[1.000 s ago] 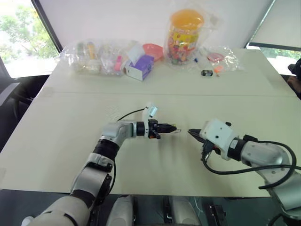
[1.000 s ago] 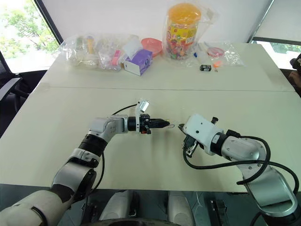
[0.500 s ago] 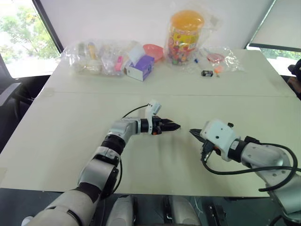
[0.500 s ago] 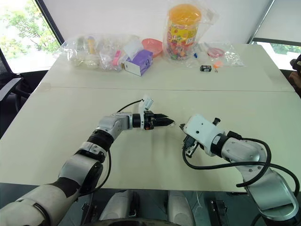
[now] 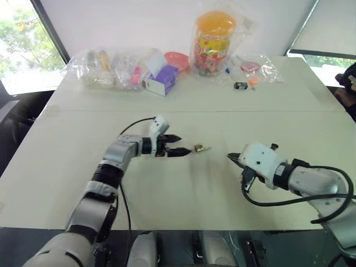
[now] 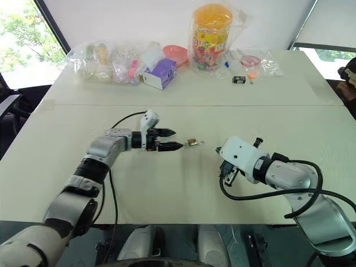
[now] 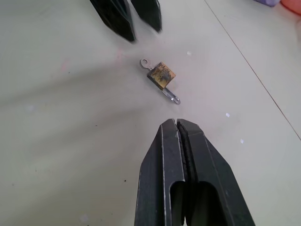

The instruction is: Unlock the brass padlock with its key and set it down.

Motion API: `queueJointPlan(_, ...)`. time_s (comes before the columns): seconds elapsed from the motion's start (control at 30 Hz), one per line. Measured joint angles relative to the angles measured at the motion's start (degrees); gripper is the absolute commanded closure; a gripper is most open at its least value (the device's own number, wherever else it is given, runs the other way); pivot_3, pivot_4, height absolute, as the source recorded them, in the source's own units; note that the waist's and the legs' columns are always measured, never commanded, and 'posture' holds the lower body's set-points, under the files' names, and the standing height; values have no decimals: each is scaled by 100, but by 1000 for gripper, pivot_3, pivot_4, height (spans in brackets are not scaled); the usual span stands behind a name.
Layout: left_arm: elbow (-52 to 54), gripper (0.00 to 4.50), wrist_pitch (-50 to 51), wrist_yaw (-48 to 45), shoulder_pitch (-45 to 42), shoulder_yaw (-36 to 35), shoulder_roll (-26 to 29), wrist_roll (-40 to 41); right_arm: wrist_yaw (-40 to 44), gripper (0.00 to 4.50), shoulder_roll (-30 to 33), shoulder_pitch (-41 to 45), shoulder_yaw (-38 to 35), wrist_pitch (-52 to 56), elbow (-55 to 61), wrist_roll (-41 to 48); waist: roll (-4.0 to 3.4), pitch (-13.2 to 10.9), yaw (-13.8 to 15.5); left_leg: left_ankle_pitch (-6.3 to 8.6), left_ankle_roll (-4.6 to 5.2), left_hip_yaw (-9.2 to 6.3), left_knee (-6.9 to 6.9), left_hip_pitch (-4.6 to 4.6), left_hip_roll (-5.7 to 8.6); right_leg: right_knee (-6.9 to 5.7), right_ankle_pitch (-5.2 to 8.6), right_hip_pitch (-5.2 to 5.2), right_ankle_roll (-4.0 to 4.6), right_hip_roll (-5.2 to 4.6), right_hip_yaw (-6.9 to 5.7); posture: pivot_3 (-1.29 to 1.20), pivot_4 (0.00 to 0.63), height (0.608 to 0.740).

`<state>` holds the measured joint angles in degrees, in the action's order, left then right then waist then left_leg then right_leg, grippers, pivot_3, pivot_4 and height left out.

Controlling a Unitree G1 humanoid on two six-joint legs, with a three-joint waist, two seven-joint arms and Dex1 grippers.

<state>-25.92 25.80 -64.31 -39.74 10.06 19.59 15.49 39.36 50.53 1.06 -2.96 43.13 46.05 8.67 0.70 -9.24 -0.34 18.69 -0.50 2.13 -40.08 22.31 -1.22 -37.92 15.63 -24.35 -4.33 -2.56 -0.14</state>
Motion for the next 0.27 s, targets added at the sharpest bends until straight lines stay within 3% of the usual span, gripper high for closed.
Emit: queueJointPlan(0.27,1540,66,291,-434,380,-7,628,257,176,4500,-23,124,-227,80,-19,394,0,0,101,1,1,0,-2,2,6,4,0,0,0,-5,0,0,150,740)
